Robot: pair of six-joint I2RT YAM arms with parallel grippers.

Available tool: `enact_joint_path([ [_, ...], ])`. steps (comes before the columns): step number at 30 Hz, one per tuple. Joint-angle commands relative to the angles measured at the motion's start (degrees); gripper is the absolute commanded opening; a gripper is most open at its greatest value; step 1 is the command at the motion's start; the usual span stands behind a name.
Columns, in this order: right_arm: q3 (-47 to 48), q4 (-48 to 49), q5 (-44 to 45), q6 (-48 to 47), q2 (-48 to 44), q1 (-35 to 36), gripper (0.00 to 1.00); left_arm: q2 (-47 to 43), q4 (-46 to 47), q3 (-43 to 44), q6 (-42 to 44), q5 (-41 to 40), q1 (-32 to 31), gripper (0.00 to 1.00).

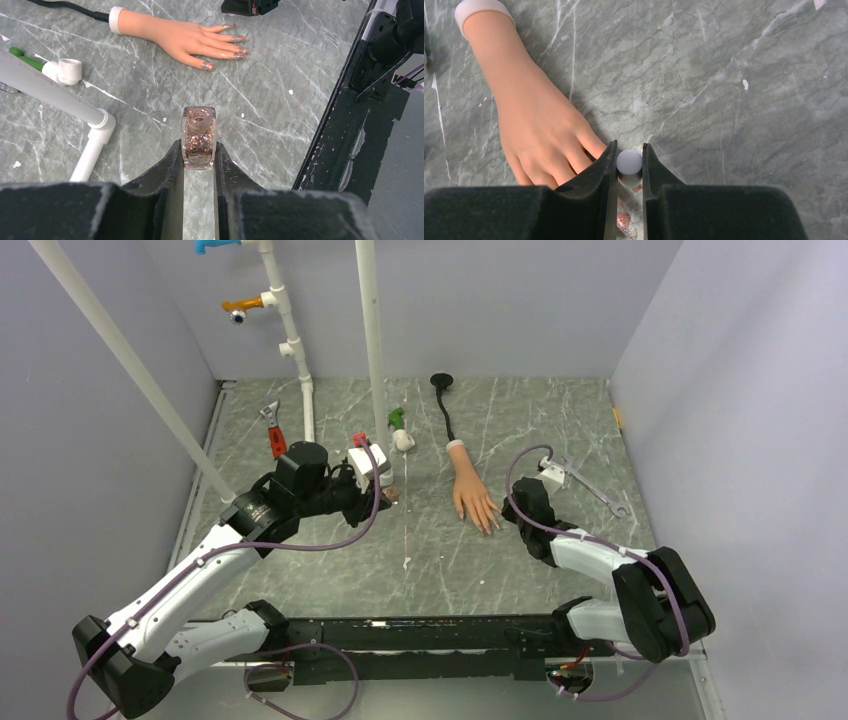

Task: Paint the nails
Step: Paint the nail polish on the nail.

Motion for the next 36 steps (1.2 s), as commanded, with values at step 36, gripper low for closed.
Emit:
enact_joint_path([
  [36,2.14,2.42,0.96,-1.2,1.67,-1.42,0.0,-1.1,0.77,2.76,0.68,-0.73,-0.56,0.0],
])
